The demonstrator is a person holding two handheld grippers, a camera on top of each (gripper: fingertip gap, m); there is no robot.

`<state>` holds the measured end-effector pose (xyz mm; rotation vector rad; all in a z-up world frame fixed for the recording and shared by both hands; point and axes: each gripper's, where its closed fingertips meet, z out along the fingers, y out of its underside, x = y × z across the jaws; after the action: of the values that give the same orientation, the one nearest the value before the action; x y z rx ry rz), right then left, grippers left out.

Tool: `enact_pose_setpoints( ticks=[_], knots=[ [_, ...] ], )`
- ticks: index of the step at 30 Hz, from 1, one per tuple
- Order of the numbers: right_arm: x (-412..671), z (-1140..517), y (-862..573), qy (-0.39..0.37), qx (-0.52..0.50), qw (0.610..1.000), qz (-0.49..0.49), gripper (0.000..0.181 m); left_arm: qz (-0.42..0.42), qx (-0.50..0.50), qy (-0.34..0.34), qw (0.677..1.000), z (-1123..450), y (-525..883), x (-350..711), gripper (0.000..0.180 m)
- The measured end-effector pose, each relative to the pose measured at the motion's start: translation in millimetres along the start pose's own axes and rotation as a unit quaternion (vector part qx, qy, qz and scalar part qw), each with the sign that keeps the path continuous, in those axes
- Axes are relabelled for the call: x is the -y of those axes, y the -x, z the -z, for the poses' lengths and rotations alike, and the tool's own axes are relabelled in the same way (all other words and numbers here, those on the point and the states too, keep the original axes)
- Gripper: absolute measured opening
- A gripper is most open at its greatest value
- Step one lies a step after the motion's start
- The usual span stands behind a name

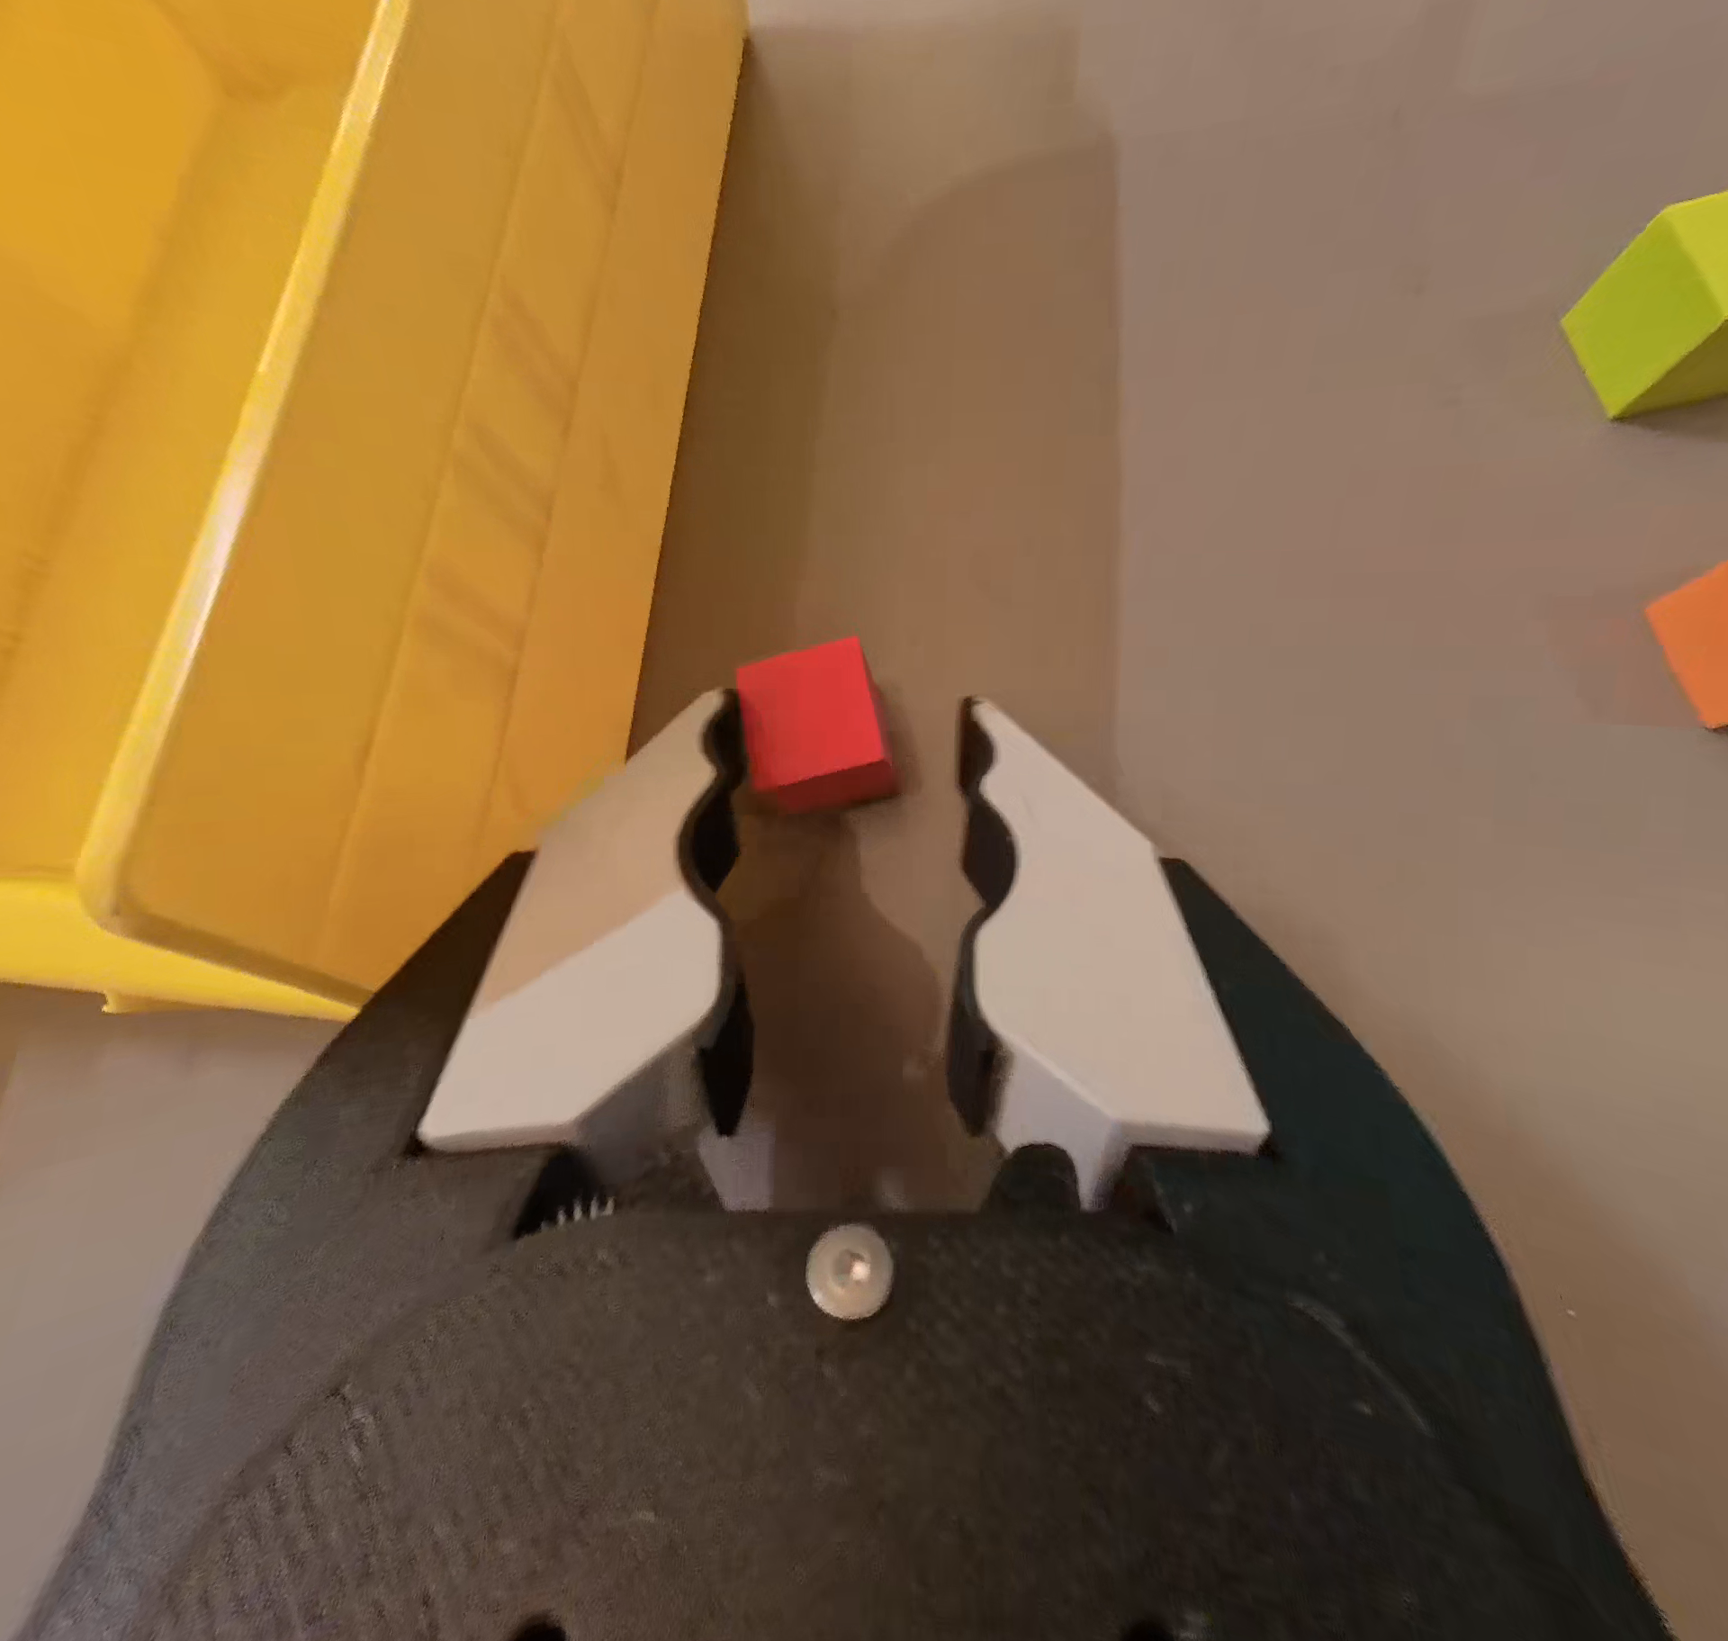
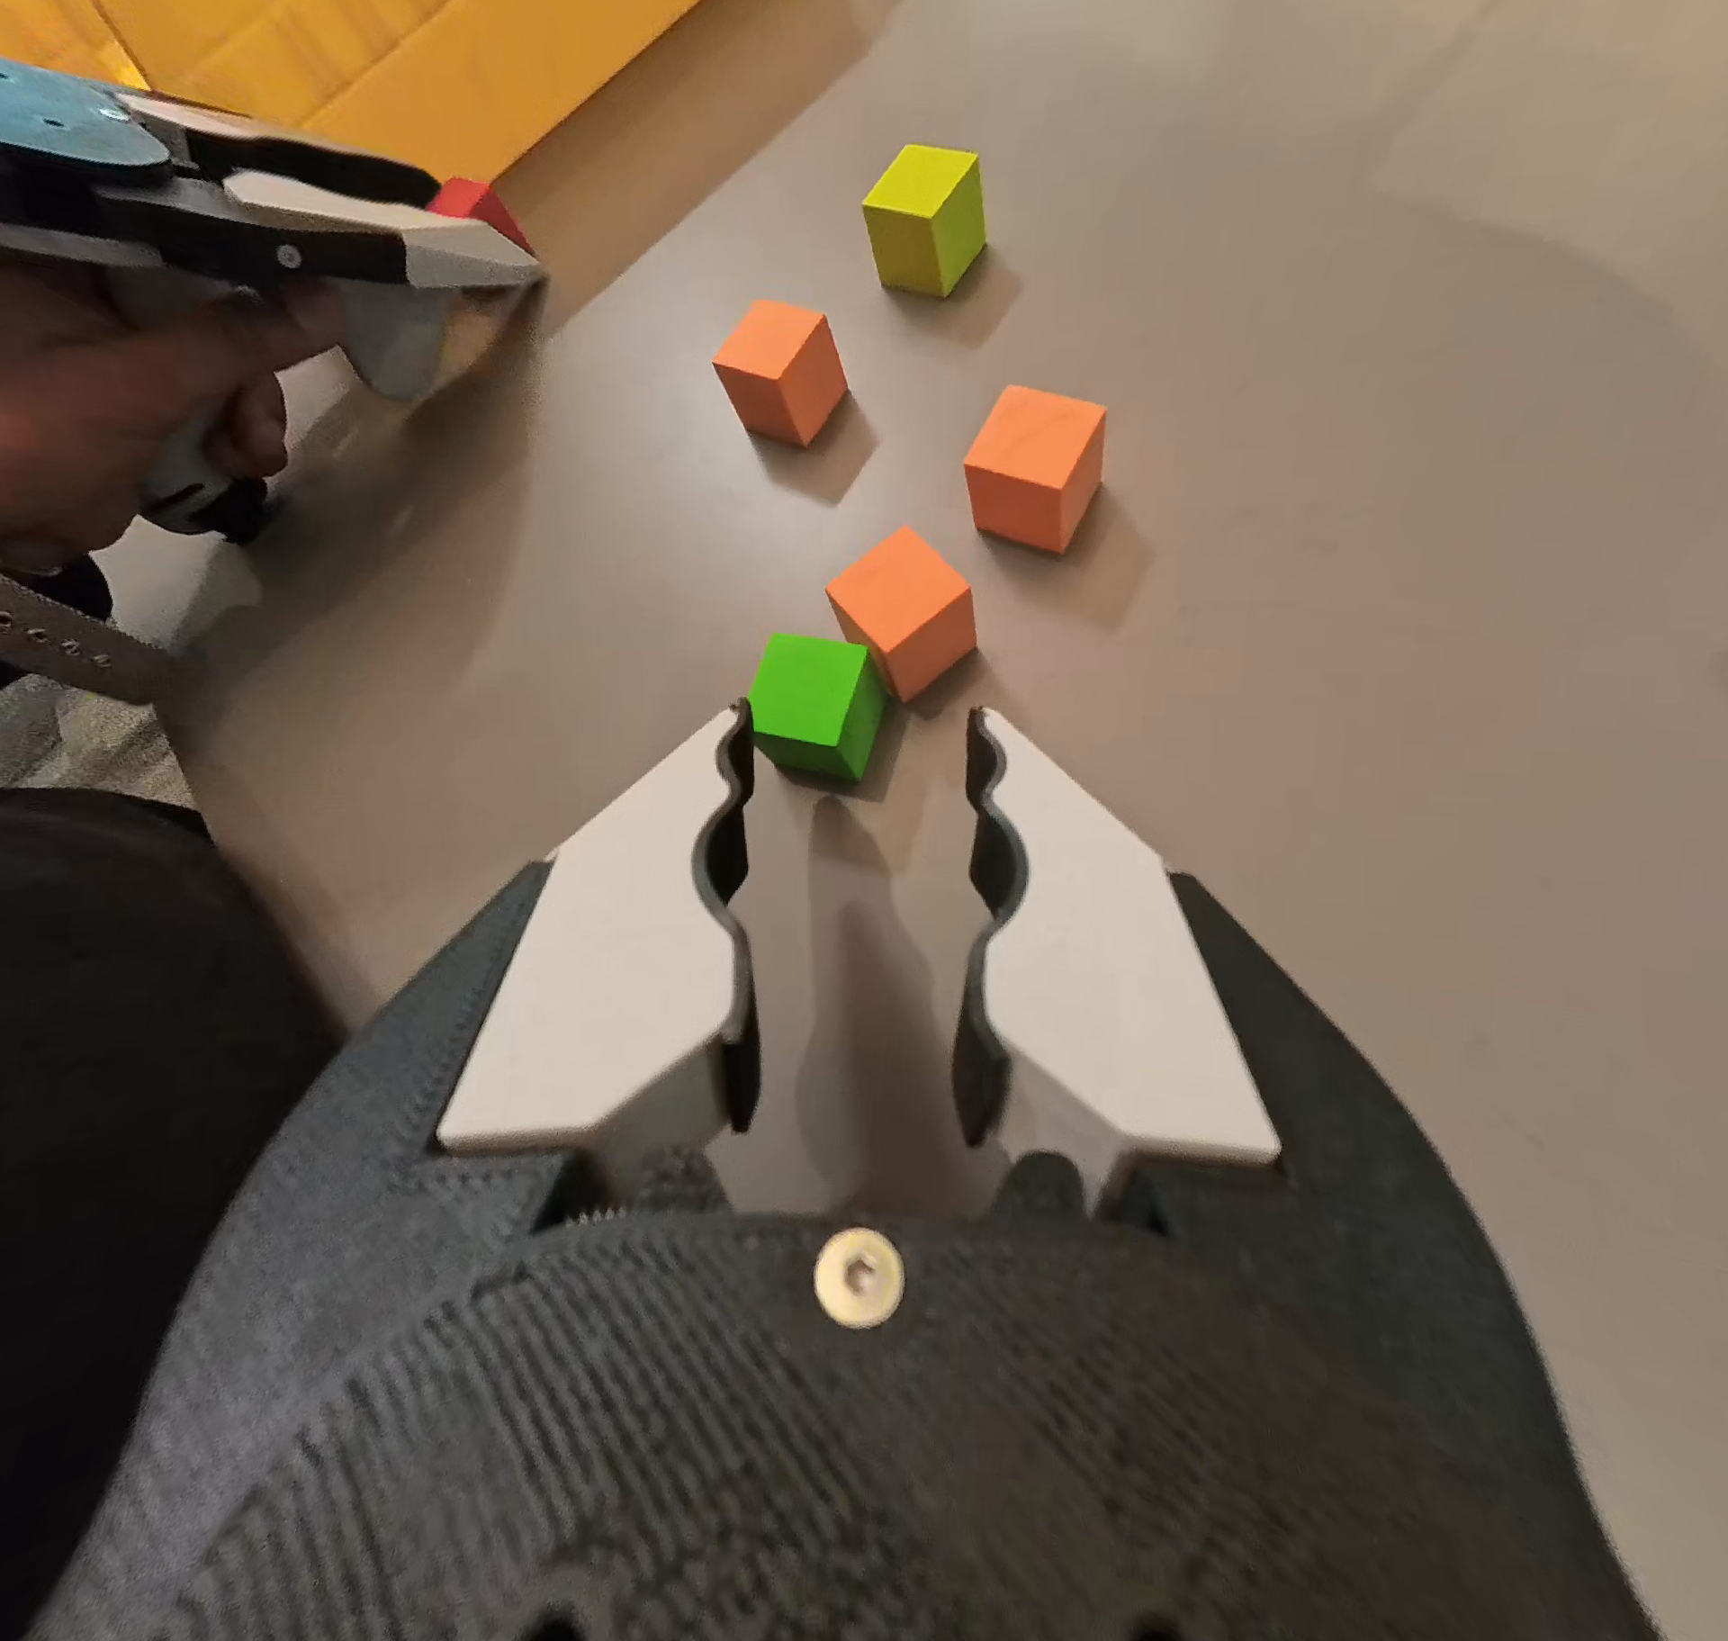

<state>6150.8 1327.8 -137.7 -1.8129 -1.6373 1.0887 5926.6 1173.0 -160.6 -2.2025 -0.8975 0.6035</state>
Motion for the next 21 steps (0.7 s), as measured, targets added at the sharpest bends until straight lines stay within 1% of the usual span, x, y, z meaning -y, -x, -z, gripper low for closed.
enact_pose_setpoints(
  ticks=[1, 2, 5, 8, 11, 13, 15, 16, 17, 19, 21],
  knots=[
    [0, 0, 0, 0.001, 0.000, 1.000, 0.001, 0.044, -0.003, -0.003, 0.001, 1.000, 0, -1, 0, 0.031],
    [0, 0, 0, 0.001, -0.001, 1.000, 0.002, 0.044, -0.007, -0.007, 0.000, 1.000, 1, -3, 0, 0.026],
    [2, 2, -1, -0.003, -0.001, 1.000, 0.005, 0.044, -0.010, -0.058, 0.002, 0.998, 7, -22, 0, 0.025],
    [3, 4, 4, -0.011, 0.007, 1.000, 0.011, 0.044, -0.002, -0.144, -0.029, 0.989, 28, -56, 15, 0.025],
    [1, 3, 6, -0.008, 0.005, 1.000, 0.020, 0.043, -0.034, -0.221, -0.075, 0.972, 57, -95, 35, 0.025],
    [-2, 2, 5, 0.000, -0.002, 1.000, 0.028, 0.043, -0.074, -0.298, -0.098, 0.947, 80, -133, 43, 0.025],
    [-3, 3, 3, 0.001, -0.007, 0.999, 0.032, 0.043, -0.108, -0.362, -0.097, 0.921, 98, -170, 39, 0.025],
    [-3, 4, 3, -0.001, -0.007, 1.000, 0.030, 0.043, -0.128, -0.400, -0.093, 0.903, 107, -191, 34, 0.025],
    [-3, 5, 3, -0.004, -0.006, 1.000, 0.027, 0.043, -0.146, -0.421, -0.081, 0.891, 112, -207, 26, 0.025],
    [-2, 7, 1, -0.008, -0.006, 1.000, 0.022, 0.043, -0.189, -0.435, -0.074, 0.877, 114, -230, 15, 0.025],
    [-2, 10, -1, -0.011, -0.011, 1.000, 0.020, 0.043, -0.217, -0.414, -0.088, 0.880, 107, -239, 14, 0.025]
  ],
)
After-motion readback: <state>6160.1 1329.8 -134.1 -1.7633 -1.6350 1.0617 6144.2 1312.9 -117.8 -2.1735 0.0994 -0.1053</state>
